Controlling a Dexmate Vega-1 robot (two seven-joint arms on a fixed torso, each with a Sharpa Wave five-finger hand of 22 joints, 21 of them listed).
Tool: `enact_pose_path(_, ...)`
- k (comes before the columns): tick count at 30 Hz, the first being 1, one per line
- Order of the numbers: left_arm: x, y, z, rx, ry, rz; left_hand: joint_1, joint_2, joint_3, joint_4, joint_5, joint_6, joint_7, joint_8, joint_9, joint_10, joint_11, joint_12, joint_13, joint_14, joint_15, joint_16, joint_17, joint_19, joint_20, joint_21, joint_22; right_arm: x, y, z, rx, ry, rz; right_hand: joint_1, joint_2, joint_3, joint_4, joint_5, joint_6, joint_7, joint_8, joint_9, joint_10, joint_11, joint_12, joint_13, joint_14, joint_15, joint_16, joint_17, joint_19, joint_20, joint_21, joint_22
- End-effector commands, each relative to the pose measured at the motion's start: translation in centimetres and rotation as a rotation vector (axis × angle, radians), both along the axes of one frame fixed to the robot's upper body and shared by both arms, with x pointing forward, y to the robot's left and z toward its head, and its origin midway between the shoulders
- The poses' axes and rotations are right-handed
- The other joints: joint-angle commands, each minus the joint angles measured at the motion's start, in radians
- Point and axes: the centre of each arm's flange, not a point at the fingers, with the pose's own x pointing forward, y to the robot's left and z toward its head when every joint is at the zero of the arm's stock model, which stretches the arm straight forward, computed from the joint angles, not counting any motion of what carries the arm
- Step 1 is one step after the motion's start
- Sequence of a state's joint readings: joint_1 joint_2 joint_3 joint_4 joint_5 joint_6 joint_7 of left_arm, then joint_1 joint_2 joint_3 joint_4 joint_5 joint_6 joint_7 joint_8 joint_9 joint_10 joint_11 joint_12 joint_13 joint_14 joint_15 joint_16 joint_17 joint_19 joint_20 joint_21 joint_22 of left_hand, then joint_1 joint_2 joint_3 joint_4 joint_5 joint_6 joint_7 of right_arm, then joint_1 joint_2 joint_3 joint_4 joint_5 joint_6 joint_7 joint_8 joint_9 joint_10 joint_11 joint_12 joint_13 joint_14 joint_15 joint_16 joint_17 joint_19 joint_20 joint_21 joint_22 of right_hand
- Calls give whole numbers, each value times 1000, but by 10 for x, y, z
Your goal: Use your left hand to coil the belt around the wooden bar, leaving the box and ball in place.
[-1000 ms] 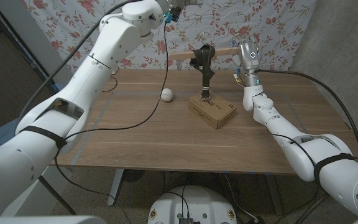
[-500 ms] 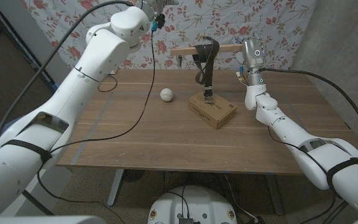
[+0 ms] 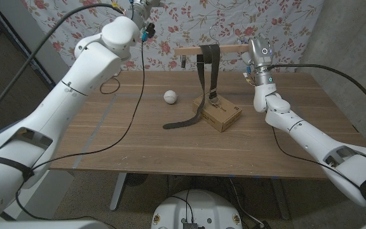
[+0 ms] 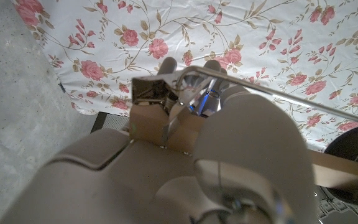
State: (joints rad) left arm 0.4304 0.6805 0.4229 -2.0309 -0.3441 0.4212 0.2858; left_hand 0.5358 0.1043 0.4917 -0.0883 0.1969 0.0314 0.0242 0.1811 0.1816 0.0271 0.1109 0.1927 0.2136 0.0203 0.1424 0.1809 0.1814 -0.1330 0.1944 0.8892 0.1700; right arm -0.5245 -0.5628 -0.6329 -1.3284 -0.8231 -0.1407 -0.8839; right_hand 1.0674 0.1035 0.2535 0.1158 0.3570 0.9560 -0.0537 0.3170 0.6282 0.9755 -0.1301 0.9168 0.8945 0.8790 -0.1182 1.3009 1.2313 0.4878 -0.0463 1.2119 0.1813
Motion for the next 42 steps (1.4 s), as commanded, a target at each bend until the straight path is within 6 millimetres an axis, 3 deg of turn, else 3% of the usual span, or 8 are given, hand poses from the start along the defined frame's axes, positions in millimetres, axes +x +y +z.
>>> enact_pose_path(1,-5,22,-16,24,0,89,-11,2,-4,-5,-2,-5,-11,-3,0,-11,2,-4,-2,-15,3,-4,1,-13,1,-7,6,-12,8,-4,-53,155,12,44,35,-2,2,5,24,-11,2,5,12,5,0,-2,6,-98,5,2,13,-151,4,2)
enact_pose_path(18,-14,37,-30,44,-6,131,-26,-3,-19,-12,-5,-24,-26,-3,0,-38,-3,-3,-8,-45,-3,-3,-3,-35,-1,-30,7,-27,9,1,-157,357,23,51,35,-7,1,8,25,-5,-3,5,8,11,0,3,6,-98,7,3,17,-152,1,2)
enact_pose_path(42,-19,46,-42,39,9,122,-29,3,-25,-23,-5,-27,-28,1,0,-48,-2,2,-12,-57,-10,0,-6,-43,-2,-46,8,-24,9,10,-281,700,16,62,33,-12,0,14,28,-1,-11,2,8,22,-5,-3,2,-98,5,2,22,-150,-5,1)
